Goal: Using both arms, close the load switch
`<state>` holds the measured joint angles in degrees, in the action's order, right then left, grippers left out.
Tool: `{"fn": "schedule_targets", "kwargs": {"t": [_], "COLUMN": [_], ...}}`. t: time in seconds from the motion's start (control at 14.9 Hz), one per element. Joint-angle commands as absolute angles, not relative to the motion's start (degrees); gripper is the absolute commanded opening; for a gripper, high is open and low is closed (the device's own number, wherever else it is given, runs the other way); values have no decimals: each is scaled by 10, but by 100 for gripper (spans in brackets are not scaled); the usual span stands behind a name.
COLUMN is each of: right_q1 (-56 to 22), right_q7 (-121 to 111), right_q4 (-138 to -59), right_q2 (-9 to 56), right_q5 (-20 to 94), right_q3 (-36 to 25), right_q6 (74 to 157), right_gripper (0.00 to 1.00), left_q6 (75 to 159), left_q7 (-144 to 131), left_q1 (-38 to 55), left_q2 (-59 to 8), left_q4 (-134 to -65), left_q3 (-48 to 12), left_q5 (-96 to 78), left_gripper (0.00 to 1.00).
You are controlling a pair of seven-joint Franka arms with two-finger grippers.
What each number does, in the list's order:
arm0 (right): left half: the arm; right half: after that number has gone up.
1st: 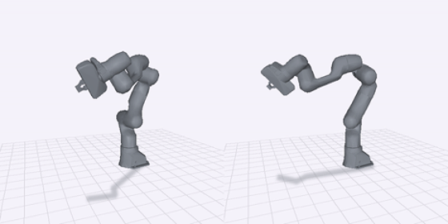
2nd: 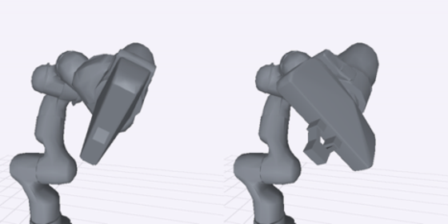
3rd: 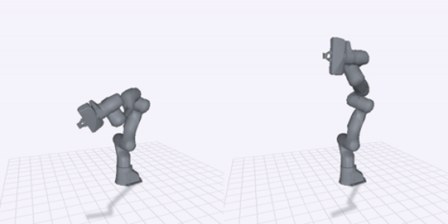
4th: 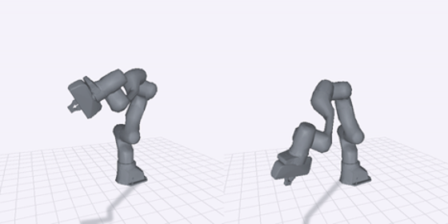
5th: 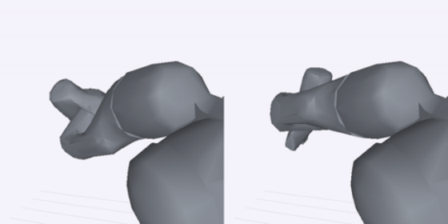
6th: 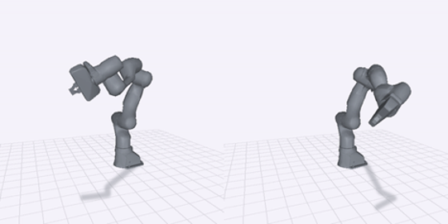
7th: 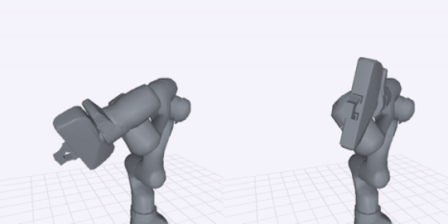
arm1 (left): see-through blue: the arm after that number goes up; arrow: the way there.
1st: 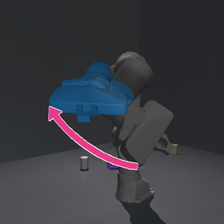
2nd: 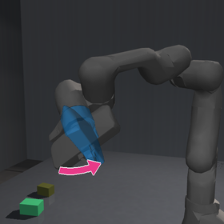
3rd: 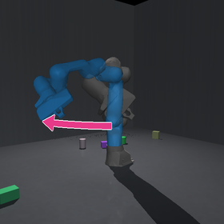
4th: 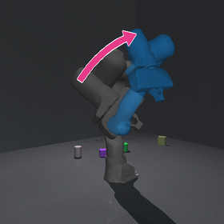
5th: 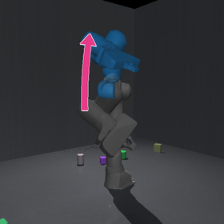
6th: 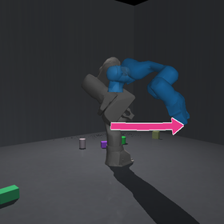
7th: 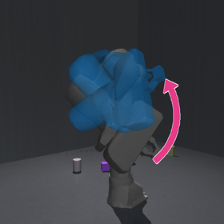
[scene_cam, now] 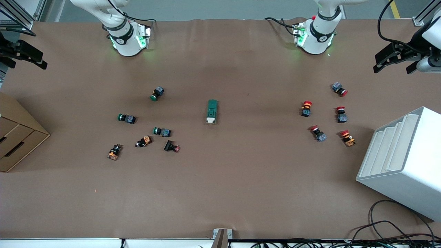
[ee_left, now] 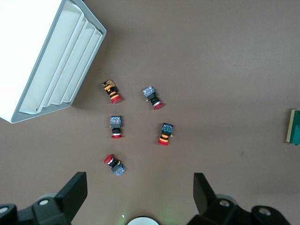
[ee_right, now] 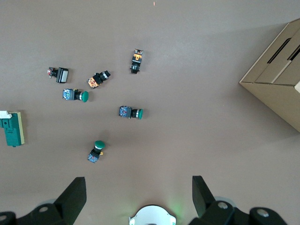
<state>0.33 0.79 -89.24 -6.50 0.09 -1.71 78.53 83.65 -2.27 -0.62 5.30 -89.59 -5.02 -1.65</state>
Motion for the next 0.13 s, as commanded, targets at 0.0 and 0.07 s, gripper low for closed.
{"fn": "schedule_targets", "kwargs": {"t": [0.0, 0.07], "right_q1": [11, 12], "right_q7": [2, 3], "right_q4": [-887, -890], "right_q2": [-59, -59], "right_q5": [-10, -9], "right_q3": [-8, -8], "right_q6": [782, 781], "right_gripper": [100, 100], "left_q6": [838, 838], "left_q7": [-26, -27], "left_q1": [-6, -4], "left_q2": [46, 46], "left_q4": [-882, -881], "left_q3": [-53, -53], "left_q5": [-16, -16], "left_gripper": [100, 100]}}
